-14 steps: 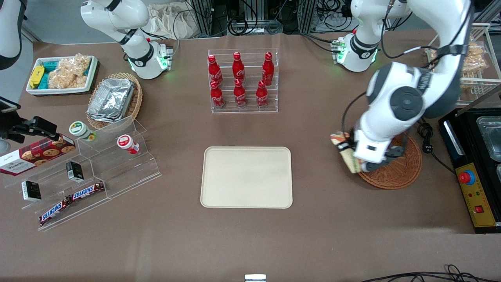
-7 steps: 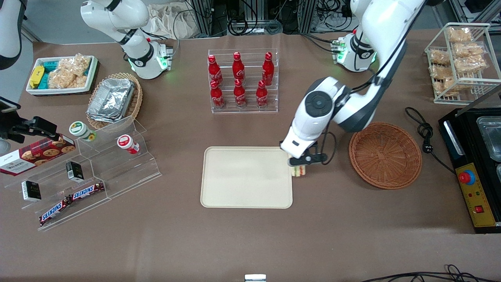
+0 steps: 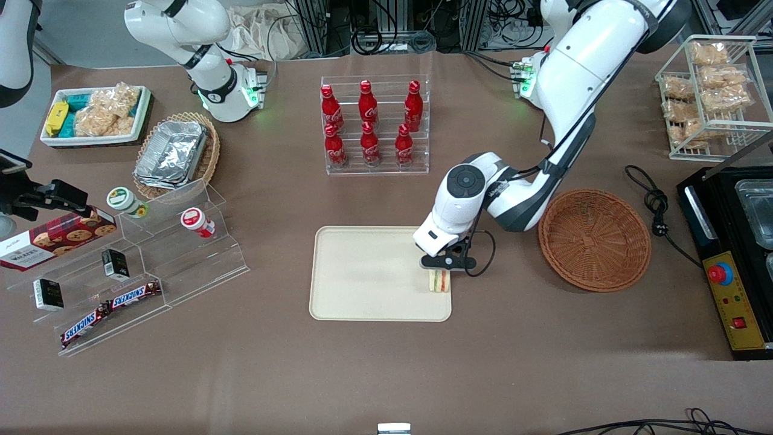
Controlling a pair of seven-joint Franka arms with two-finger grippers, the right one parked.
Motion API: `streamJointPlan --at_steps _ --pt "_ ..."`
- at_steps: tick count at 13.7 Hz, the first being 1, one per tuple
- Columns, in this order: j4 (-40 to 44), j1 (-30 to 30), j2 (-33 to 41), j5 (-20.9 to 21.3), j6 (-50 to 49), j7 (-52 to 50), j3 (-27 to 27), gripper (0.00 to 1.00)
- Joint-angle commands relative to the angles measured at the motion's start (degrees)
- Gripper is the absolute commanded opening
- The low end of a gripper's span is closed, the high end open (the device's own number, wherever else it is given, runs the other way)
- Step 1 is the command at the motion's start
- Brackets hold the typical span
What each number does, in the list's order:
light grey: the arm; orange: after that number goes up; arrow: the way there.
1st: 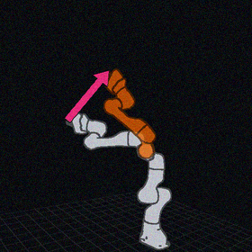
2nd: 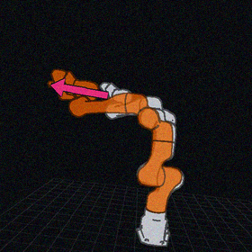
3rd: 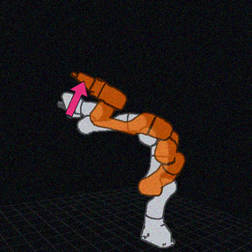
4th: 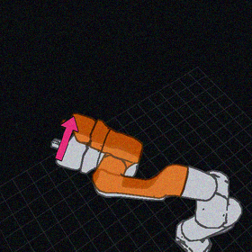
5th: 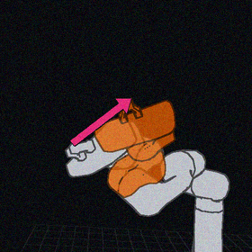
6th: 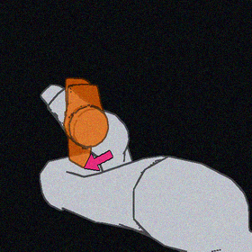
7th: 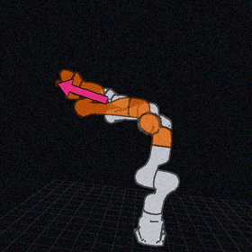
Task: Place sandwich from basket to tray
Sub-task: 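Carry the sandwich to the cream tray and release it there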
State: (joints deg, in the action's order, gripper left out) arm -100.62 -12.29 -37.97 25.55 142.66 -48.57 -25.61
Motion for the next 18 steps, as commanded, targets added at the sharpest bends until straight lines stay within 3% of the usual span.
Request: streamJointPlan --at_steps 1,5,8,13,15,18 --pt "1.83 0.07 0.43 1.26 -0.01 -3.7 -0.05 0.99" --pt "1.75 4.01 8.95 1.0 -1.14 -12.95 -0.23 0.99" --pt "2.18 5.61 15.28 -4.96 -7.19 -10.24 -0.06 0.99" --pt "6.73 11.83 23.9 -20.95 -27.11 9.33 -0.14 0.99" --pt "12.61 15.27 24.87 -23.86 -40.28 15.84 -0.14 0.99" --pt "17.04 19.66 28.55 -24.76 -55.96 27.53 0.82 0.99"
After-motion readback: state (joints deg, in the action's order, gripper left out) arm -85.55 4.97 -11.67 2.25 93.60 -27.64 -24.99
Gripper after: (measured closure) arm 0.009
